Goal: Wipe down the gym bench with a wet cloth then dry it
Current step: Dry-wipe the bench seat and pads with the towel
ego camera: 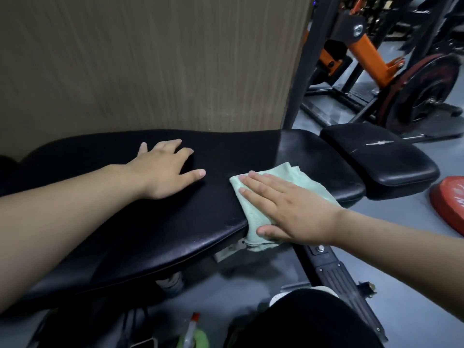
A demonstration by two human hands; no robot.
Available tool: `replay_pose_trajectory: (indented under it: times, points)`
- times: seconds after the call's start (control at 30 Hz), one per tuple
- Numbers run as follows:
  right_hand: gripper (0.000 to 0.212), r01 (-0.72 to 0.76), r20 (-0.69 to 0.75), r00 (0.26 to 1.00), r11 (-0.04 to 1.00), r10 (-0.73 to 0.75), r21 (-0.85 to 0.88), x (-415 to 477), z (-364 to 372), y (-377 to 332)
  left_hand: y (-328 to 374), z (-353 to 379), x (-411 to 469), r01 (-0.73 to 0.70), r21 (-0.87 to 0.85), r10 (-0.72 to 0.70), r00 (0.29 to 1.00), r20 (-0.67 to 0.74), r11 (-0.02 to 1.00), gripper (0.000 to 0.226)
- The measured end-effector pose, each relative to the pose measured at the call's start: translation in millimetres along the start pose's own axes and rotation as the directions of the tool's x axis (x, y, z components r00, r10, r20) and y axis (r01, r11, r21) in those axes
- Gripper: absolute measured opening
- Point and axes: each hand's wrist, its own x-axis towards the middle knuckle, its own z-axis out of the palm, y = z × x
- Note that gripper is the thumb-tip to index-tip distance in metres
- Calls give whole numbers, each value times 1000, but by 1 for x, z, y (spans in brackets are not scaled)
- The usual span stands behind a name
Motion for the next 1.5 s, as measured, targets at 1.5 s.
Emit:
replay_pose_trajectory:
  times: [1.5]
  points:
    - [80, -267, -135, 952, 961, 274, 67, 210, -39, -296, -235, 36, -188, 48, -160, -94, 951, -293, 986, 50]
